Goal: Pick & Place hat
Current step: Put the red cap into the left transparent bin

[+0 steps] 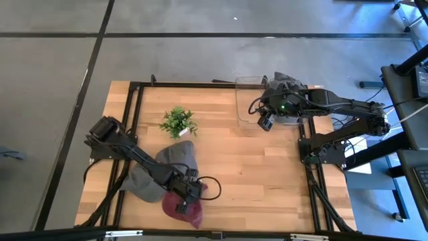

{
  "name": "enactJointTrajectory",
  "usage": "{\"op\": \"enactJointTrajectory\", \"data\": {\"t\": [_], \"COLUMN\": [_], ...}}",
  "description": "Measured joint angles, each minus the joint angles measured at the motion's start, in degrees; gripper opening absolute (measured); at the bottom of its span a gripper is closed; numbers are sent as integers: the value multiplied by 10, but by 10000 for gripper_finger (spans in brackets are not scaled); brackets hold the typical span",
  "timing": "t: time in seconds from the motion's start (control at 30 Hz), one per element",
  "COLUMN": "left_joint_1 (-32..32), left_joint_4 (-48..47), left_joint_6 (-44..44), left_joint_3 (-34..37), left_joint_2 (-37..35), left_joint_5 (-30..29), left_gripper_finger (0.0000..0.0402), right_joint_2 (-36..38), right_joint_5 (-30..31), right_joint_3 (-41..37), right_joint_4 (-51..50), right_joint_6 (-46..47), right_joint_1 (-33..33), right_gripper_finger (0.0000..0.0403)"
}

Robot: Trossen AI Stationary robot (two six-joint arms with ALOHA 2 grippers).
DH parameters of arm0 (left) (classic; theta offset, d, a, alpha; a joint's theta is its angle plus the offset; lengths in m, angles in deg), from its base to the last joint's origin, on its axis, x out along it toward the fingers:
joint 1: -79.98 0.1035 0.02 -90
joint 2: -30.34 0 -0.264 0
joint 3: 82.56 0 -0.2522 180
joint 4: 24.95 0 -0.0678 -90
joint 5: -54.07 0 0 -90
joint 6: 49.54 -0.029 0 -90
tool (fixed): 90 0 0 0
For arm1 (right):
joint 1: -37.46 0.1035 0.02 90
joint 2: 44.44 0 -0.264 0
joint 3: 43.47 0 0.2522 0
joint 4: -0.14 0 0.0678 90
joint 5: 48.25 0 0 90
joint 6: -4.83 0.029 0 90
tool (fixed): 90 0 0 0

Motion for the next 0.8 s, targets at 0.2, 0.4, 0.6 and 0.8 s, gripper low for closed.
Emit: {"op": "enactJointTrajectory", "data": {"t": [0.2,0.4,0.6,0.8], "left_joint_1": [18,57,112,161], "left_joint_4": [-16,-12,48,178], "left_joint_6": [14,14,-3,-105], "left_joint_3": [0,0,0,0], "left_joint_2": [-43,-114,-174,-183], "left_joint_5": [-21,-122,-185,-210], "left_gripper_finger": [4,4,4,3], "right_joint_2": [0,0,0,0], "right_joint_5": [-56,-162,-232,-338], "right_joint_3": [0,0,0,0], "right_joint_4": [4,17,19,40], "right_joint_6": [4,28,49,60], "right_joint_1": [0,0,0,0], "right_gripper_finger": [191,190,190,190]}}
